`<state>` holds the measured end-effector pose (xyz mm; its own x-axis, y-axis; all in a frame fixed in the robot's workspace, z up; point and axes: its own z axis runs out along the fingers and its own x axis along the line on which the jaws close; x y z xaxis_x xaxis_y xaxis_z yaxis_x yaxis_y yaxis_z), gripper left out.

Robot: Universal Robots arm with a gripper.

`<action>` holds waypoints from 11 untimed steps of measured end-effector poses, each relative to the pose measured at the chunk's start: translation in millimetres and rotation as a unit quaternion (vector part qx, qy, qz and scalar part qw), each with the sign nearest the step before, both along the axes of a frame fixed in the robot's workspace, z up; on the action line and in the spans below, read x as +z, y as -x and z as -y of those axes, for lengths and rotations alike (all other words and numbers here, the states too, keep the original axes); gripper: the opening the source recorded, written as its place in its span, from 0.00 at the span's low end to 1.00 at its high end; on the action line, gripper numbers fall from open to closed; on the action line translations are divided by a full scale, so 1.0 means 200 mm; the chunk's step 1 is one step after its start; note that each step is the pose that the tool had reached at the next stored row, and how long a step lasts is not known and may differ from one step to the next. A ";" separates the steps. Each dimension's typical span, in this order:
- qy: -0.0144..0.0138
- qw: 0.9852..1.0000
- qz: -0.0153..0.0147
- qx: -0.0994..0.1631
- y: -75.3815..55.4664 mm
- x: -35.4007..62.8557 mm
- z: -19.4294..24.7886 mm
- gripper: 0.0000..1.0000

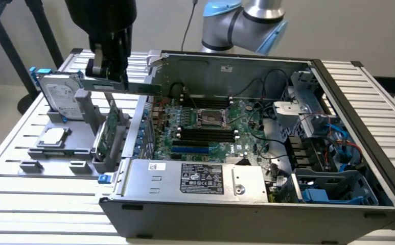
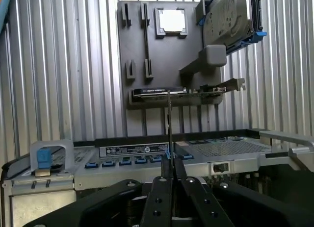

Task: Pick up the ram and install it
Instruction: 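Pick up the ram and move it above insertion slot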

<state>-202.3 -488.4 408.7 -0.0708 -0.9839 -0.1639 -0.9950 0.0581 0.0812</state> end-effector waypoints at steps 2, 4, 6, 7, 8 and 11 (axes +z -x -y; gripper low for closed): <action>-0.002 1.000 0.000 0.001 -0.04 0.000 0.000 0.13; -0.004 1.000 0.000 0.001 -0.09 0.000 0.000 0.13; -0.004 1.000 0.000 0.003 -0.13 0.000 0.000 0.13; -0.004 1.000 0.000 0.003 -0.15 -0.001 0.000 0.13; -0.004 1.000 0.000 0.004 -0.17 -0.002 0.000 0.13; -0.004 1.000 0.000 0.006 -0.23 -0.008 0.000 0.13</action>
<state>-156.9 -488.4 407.2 -0.0590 -0.9833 -0.1720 -0.9956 0.0455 0.0816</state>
